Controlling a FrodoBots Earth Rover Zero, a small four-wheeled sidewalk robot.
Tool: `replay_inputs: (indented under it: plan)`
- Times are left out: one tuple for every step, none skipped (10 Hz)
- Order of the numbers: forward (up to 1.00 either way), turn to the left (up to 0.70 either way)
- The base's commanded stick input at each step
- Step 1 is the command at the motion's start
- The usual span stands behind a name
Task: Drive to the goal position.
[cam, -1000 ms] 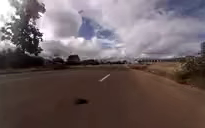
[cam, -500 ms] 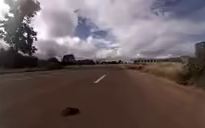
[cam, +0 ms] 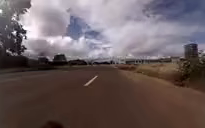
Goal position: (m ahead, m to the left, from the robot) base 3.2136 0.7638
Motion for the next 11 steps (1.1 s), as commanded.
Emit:
replay_inputs:
  plan:
    - [0.7,0.0]
    - [0.7,0.0]
    - [0.7,0.0]
    - [0.7,0.0]
    - [0.7,0.0]
    - [0.7,0.0]
    - [0.7,0.0]
    - [0.7,0.0]
    - [0.7,0.0]
    - [0.7,0.0]
    - [0.7,0.0]
